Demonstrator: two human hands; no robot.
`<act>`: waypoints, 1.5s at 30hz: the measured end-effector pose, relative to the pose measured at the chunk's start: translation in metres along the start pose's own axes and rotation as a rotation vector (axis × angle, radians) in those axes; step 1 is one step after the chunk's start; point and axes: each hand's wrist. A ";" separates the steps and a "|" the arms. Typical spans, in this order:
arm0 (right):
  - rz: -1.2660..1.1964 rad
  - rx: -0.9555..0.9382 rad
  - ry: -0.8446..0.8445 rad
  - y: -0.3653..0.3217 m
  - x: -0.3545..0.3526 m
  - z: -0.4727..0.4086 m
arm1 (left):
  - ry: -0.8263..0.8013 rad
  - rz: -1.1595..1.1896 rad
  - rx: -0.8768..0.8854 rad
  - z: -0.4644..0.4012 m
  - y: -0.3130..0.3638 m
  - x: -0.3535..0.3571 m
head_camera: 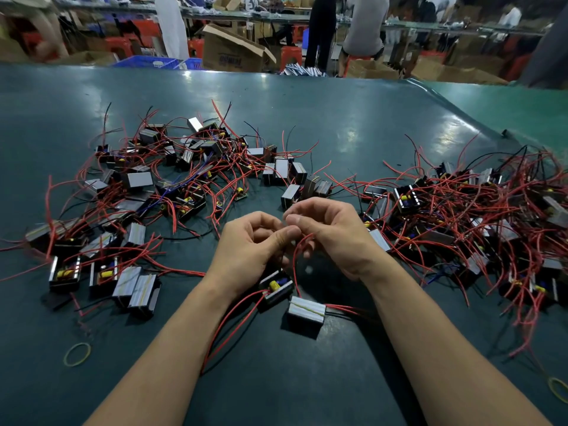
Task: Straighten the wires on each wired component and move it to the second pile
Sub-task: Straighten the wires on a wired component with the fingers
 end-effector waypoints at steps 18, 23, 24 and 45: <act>0.287 -0.080 0.271 -0.005 -0.001 0.002 | 0.068 -0.175 0.131 0.002 -0.004 0.005; 0.406 -0.067 0.344 -0.005 -0.010 0.001 | 0.122 -0.239 0.145 0.001 -0.005 0.005; 0.368 -0.054 0.352 -0.006 -0.013 0.001 | 0.130 -0.229 0.139 0.001 -0.005 0.005; 0.379 -0.016 0.228 -0.005 -0.012 0.000 | 0.077 -0.232 0.154 0.002 -0.003 0.004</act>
Point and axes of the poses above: each hand's wrist, its own z-axis away from the middle knuckle, its own x-axis out of the palm, y = z × x, and after that the axes turned 7 degrees about z, right-handed
